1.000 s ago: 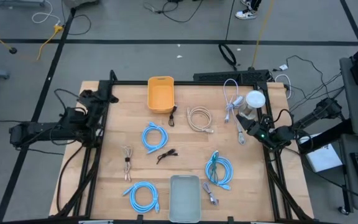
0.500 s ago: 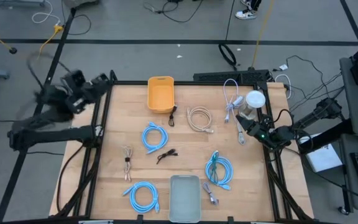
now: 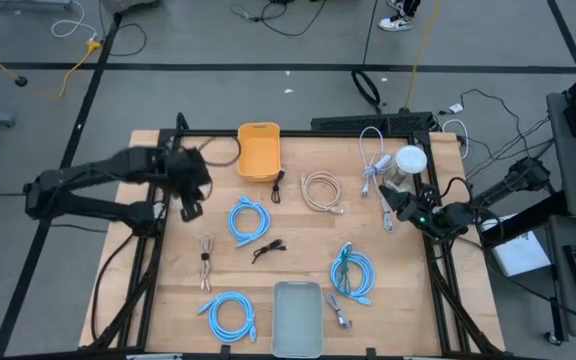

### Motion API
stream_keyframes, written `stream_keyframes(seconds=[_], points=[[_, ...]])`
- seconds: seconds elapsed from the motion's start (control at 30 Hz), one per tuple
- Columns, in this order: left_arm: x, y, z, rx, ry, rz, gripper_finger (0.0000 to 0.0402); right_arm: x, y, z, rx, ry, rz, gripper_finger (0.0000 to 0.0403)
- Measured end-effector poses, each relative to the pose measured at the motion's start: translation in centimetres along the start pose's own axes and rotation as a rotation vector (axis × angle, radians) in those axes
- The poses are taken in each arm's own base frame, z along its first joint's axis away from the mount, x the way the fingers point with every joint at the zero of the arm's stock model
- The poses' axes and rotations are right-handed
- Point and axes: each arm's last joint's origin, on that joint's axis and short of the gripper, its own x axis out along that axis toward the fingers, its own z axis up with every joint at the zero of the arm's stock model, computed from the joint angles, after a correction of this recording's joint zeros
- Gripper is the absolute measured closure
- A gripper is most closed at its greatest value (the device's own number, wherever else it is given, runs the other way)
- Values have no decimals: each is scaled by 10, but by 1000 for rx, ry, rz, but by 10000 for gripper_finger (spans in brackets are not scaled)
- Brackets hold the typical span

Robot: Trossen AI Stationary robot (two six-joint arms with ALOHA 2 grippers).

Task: Pick & Place USB Port
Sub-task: Put the top black charger cable into the yellow bin

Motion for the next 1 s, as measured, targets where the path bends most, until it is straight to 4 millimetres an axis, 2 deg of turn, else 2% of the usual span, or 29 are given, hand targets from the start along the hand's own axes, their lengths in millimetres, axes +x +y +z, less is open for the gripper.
stream_keyframes(seconds=[0.1, 0.17, 0.2, 0.27, 0.33, 0.47, 0.53, 0.63, 0.7, 0.77, 0.9, 1.0], points=[[26, -1, -13, -44, -13, 21, 360, 1, 4, 1, -14, 35, 74, 399], [40, -1, -19, -97, -43, 23, 360, 3, 9, 3, -91, 62, 151, 399], [46, -1, -22, -127, -68, 15, 360, 5, 20, 9, -149, 66, 198, 399], [53, -1, -25, -187, -114, -17, 360, 12, 56, 29, -238, 39, 333, 399], [58, -1, -25, -235, -164, -57, 360, 18, 93, 50, -386, -4, 398, 399], [58, -2, -22, -303, -246, -127, 360, 39, 172, 78, -790, 7, 373, 399], [57, -3, -19, -336, -278, -161, 360, 52, 203, 81, -986, 51, 307, 398], [53, -5, -13, -374, -339, -227, 360, 74, 230, 68, -1219, 161, 163, 398], [50, -7, -10, -397, -380, -258, 360, 88, 231, 50, -1331, 286, 93, 398], [48, -7, -10, -423, -408, -239, 360, 101, 221, 32, -1389, 423, 0, 398], [47, -6, -8, -497, -451, -195, 360, 117, 181, 1, -1441, 739, -188, 398], [49, -6, -4, -551, -456, -211, 360, 128, 151, -21, -1408, 846, -332, 394]])
